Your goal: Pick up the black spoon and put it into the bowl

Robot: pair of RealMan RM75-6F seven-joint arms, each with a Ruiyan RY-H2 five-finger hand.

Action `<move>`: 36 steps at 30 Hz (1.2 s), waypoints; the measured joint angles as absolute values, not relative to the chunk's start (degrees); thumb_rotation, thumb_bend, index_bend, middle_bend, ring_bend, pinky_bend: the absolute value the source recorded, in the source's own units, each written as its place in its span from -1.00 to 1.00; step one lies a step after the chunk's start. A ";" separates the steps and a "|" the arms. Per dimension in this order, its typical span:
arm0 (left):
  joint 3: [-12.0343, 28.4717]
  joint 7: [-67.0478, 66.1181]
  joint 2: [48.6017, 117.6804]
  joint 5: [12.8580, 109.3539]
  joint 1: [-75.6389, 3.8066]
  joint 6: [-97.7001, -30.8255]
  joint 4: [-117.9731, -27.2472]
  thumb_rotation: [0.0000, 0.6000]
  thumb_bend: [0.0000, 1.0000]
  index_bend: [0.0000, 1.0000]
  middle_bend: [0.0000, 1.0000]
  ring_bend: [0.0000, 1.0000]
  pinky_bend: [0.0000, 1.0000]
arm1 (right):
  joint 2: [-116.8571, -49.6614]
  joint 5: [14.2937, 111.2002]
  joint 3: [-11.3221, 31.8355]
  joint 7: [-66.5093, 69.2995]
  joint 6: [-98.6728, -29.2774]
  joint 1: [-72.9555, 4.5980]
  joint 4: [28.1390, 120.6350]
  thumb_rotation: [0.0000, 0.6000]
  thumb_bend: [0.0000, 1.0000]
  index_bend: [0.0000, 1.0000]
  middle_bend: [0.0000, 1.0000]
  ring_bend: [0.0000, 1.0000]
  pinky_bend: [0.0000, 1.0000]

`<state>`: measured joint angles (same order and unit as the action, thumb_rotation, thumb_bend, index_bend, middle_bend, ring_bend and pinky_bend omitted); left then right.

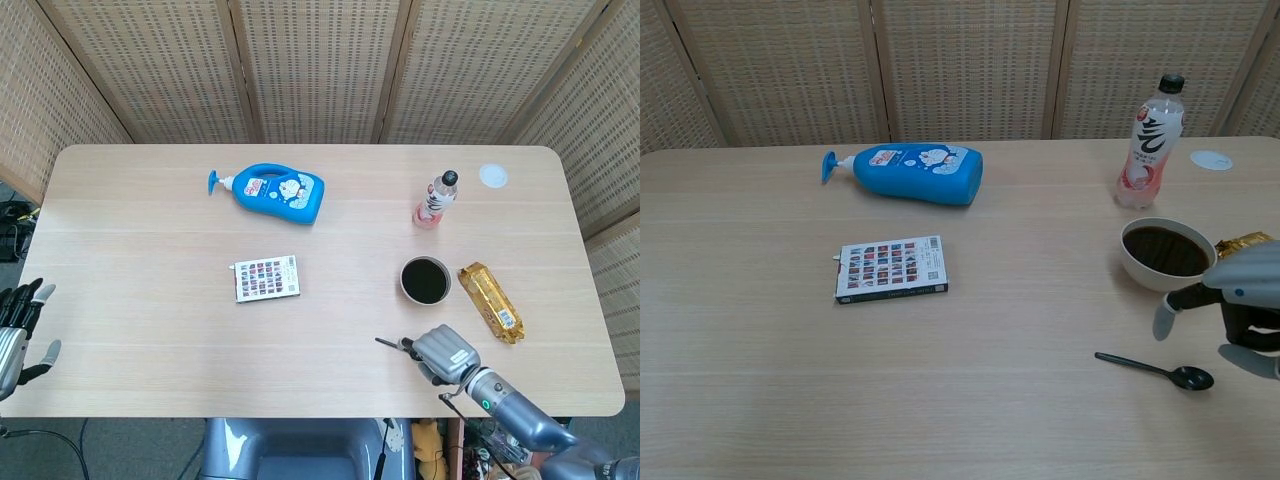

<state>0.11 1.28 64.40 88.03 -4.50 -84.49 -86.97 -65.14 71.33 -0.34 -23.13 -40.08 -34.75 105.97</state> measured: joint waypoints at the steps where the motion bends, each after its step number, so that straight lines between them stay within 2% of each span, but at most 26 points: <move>1: 0.06 1.30 64.40 88.03 -4.49 -84.43 -86.91 1.00 -0.16 -1.00 -1.00 -1.00 -1.00 | -65.43 70.86 -0.58 -23.40 -40.02 -34.86 105.65 1.00 0.50 -0.46 1.00 0.98 1.00; 17: -0.13 1.34 64.30 88.39 -4.24 -84.93 -87.04 1.00 -0.16 -1.00 -1.00 -1.00 -1.00 | -68.97 66.26 -3.54 -25.44 -41.12 -35.84 102.14 1.00 0.50 -0.46 1.00 0.98 1.00; 36: -0.22 1.20 64.34 88.50 -4.19 -84.97 -87.06 1.00 -0.16 -1.00 -1.00 -1.00 -1.00 | -71.49 65.25 -5.63 -24.63 -41.31 -36.21 98.90 1.00 0.50 -0.46 1.00 0.98 1.00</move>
<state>-0.22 1.20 64.34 88.50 -4.19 -84.97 -87.06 -71.49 65.25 -5.63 -24.63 -41.31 -36.21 98.90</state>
